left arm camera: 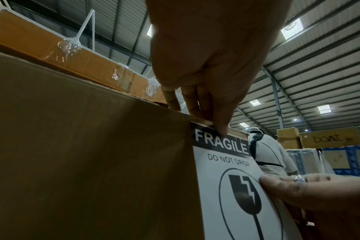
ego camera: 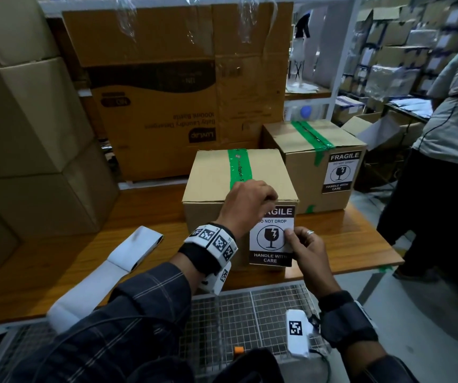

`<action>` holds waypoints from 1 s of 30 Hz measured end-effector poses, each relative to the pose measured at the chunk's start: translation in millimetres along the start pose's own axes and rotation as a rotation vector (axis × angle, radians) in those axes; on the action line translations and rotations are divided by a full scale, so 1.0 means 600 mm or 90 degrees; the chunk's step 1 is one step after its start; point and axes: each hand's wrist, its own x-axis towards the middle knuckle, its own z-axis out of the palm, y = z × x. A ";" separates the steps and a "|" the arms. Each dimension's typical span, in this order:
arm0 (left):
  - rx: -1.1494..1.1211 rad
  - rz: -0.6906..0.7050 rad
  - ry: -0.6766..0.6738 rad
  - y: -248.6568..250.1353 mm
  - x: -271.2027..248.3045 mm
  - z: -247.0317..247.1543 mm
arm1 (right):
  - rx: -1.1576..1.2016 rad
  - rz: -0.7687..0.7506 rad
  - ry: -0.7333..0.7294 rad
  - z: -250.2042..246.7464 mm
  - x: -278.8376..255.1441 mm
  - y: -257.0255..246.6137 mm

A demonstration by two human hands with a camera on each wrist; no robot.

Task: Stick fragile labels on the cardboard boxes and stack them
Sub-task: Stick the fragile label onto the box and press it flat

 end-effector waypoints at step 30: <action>-0.017 0.017 0.007 -0.011 0.006 0.007 | -0.030 0.045 0.043 -0.006 -0.009 0.045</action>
